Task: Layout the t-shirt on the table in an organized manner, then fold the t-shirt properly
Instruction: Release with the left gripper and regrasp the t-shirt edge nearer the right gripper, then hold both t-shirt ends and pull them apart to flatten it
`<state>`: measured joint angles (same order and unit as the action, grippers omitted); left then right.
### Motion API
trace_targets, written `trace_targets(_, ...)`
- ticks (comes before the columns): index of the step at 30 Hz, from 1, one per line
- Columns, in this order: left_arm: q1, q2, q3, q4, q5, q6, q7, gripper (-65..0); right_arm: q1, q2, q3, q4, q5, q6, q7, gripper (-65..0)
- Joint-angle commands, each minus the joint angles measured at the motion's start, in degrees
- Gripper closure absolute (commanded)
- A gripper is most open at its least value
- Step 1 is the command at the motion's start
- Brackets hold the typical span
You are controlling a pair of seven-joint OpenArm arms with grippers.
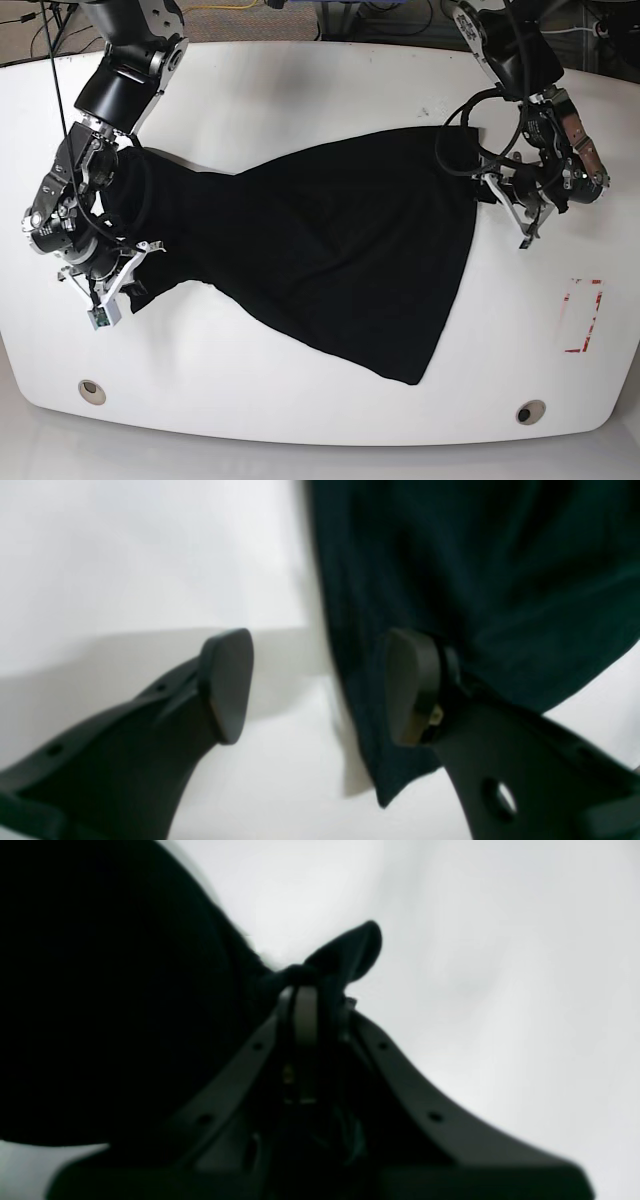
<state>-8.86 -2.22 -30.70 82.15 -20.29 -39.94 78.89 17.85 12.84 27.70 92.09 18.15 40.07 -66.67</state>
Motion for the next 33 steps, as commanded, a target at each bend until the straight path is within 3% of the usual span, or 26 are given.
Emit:
trace_targets(1,0.2,0.06,0.15,-0.35,0.65,-0.06,1.11,-39.2,1.27,0.92,0.3,0.96,0.09,-0.07,1.05,-2.2)
trace_targets(15,5.65,2.97,8.68,-0.08,0.47,-0.06,1.11,-39.2,0.92,0.39,0.3,0.96,0.09,-0.07,1.05,-2.2)
trace_targets(24,6.71,4.46,10.79,-0.08,0.47,-0.06,1.11,-38.9,0.84,-0.14,0.3,0.96,0.09,-0.07,1.05,-2.2)
trace_targets(26,6.62,4.46,10.79,-0.08,0.47,-0.06,1.11,-35.7,0.84,-0.14,0.3,0.96,0.09,-0.07,1.05,-2.2)
trace_targets(31,6.53,4.46,10.79,-0.08,0.56,-0.06,-0.34,-8.1,0.22,-0.23,0.3,0.96,0.09,-0.07,1.05,-2.2)
trace_targets(33,6.53,4.46,10.79,-0.08,0.73,-0.06,-1.49,-1.5,0.13,-0.23,0.3,0.96,0.09,-0.07,1.05,-2.2)
